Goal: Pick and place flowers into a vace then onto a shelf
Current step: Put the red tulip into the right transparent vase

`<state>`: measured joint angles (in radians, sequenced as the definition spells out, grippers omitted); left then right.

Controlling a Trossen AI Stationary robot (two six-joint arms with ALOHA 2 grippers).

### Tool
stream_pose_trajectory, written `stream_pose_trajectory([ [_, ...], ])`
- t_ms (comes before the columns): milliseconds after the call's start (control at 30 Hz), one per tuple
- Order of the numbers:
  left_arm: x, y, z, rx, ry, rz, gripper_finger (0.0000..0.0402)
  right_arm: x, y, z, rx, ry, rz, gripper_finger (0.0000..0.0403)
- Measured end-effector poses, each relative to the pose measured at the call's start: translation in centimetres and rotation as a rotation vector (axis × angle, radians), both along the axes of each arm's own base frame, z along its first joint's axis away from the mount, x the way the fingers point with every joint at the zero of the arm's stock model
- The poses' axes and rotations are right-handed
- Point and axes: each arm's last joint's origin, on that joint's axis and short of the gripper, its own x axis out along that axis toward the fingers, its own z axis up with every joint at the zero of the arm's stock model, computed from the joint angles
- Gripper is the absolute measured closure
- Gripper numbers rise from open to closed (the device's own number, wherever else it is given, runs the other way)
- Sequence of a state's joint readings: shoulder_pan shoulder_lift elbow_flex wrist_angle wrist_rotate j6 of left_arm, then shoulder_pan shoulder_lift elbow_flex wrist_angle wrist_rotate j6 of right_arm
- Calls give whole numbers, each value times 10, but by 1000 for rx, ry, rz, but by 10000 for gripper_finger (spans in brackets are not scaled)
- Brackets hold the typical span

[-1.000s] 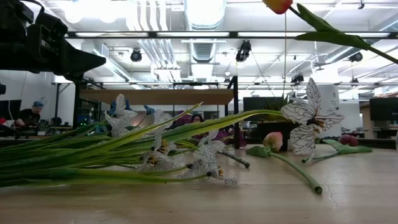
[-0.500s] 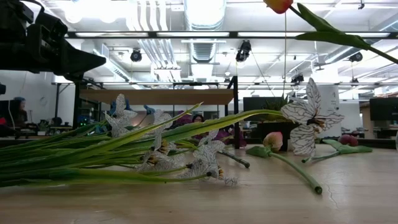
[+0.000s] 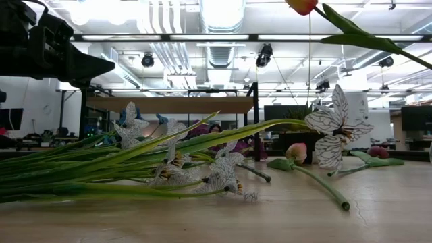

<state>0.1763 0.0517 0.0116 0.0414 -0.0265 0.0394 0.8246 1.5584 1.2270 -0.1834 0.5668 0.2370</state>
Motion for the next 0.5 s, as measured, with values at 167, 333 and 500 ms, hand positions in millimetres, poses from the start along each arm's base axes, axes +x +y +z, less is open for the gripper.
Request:
stream_pose_trajectory([
  [167,0,0,0,0,0,0,402,16,-28,4,-11,10,39,179],
  [333,0,0,0,0,1,0,402,10,-56,34,-66,-141,77,179],
  [500,0,0,0,0,1,0,402,-15,-90,52,-88,-367,70,179],
])
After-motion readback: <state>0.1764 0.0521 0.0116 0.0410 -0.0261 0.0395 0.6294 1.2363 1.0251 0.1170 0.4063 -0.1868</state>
